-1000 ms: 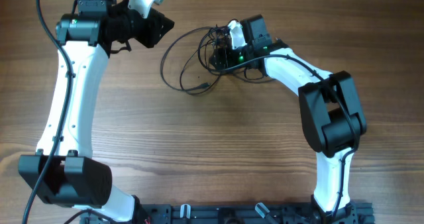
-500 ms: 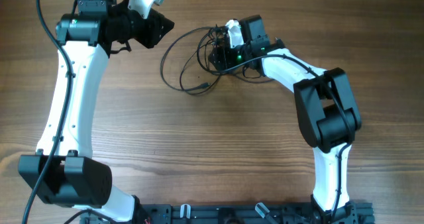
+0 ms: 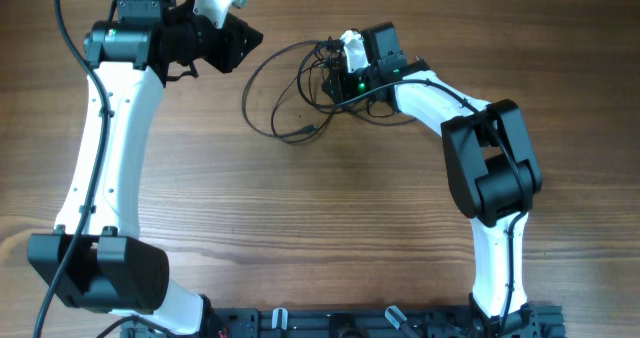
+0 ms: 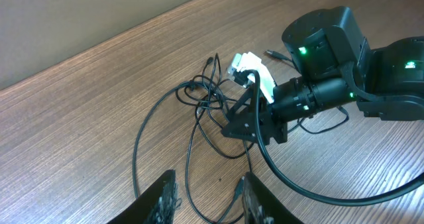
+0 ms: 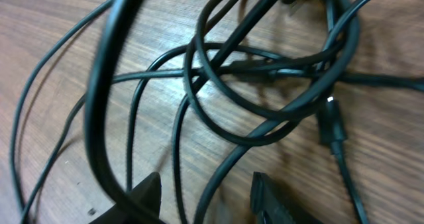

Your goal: Untangle cables

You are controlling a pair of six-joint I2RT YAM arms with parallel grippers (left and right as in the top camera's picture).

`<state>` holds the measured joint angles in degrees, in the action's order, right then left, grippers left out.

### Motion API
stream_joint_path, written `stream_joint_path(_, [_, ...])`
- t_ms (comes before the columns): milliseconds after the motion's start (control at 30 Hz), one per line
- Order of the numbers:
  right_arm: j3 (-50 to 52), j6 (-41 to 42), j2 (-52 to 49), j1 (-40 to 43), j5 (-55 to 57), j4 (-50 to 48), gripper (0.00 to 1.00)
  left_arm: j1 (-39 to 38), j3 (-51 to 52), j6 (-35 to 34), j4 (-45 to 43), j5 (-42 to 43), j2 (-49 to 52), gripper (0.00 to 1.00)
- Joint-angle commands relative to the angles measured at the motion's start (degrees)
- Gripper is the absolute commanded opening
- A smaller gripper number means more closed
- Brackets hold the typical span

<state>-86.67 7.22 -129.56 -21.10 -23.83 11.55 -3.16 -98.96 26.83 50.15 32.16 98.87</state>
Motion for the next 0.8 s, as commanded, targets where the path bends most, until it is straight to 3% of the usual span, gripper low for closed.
stream_joint_path(0, [2.1,0.5,-4.7,-0.6,-2.4,3.1,0.44,0.1,-0.6,-0.5,0.3,-0.1,-1.5,0.34])
stream_joint_path(133, [2.1,0.5,-4.7,-1.8,-3.0,3.5,0.38,0.1,-0.6,-0.5,0.3,-0.1,-1.5,0.34])
stream_joint_path(167, [2.1,0.5,-4.8,-2.0,-3.1,3.5,0.32,0.1,-0.6,-0.5,0.3,-0.1,-1.5,0.34])
stream_joint_path(233, [2.1,4.0,-4.8,-2.3,-3.3,2.6,0.05,0.1,-0.6,-0.5,0.2,-0.1,-1.5,0.34])
stream_joint_path(333, [2.0,5.0,-4.4,-2.3,-9.4,-0.2,0.05,0.1,-0.6,-0.5,0.3,-0.1,-1.5,0.35])
stream_joint_path(500, [1.0,6.0,1.1,-0.9,-9.7,-1.1,0.04,0.1,-0.6,-0.5,0.3,-0.1,-1.5,0.38])
stream_joint_path(767, [1.0,3.0,16.6,3.0,-8.9,5.7,0.05,0.1,-0.6,-0.5,0.5,-0.1,-1.4,0.48])
